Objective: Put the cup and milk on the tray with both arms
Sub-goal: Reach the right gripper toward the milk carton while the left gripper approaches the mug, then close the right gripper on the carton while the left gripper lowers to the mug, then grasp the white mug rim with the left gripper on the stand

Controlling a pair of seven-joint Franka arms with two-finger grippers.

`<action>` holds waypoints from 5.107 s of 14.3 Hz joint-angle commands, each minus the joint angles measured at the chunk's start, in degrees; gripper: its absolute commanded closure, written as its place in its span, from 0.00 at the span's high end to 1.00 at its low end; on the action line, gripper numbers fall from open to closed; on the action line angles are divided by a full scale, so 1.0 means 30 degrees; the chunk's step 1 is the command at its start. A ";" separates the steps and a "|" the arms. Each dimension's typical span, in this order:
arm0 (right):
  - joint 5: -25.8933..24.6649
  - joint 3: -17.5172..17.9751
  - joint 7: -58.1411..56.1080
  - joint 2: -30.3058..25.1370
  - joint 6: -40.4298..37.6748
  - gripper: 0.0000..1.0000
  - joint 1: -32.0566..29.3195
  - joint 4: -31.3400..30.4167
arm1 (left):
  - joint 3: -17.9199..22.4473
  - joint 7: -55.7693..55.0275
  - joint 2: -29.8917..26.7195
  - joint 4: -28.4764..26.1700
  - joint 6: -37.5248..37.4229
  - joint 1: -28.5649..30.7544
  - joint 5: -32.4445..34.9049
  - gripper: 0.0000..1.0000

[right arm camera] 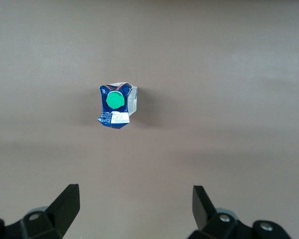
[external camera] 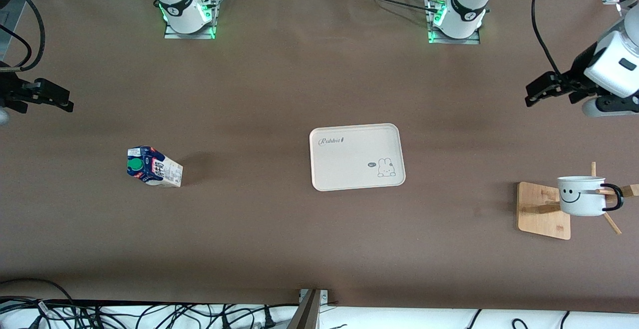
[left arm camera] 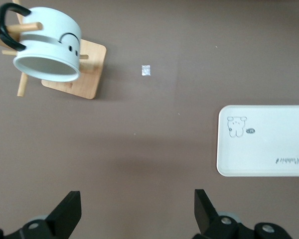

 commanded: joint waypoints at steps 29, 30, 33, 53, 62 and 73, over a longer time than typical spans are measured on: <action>0.4131 0.0303 -0.0867 0.7295 0.5151 1.00 0.0220 0.0139 | 0.1672 0.0262 -0.0086 -0.7406 1.1044 0.0400 0.0894 1.00; 0.3955 0.0303 -0.0868 0.7325 0.5064 1.00 0.0309 0.0052 | 0.1701 0.0262 0.0031 -0.8193 1.2791 0.0575 0.0894 1.00; 0.3807 0.0303 -0.0867 0.7443 0.4946 1.00 0.0427 -0.0096 | 0.1936 0.0291 0.0119 -1.0305 1.6786 0.0606 0.0923 1.00; 0.3514 0.0127 -0.0899 0.8116 0.3217 1.00 -0.0013 -0.0067 | 0.2844 0.0262 0.3548 -0.8816 2.2155 0.0342 0.2945 0.54; 0.3397 0.0098 -0.0399 0.8410 0.3393 1.00 -0.0042 -0.0008 | 0.3049 0.0321 0.3518 -0.8816 2.2155 0.0342 0.3560 0.07; 0.3426 0.0098 -0.0399 0.8439 0.3364 0.46 0.0017 0.0050 | 0.2874 -0.0059 0.2992 -0.8787 2.2067 -0.0563 0.3356 0.00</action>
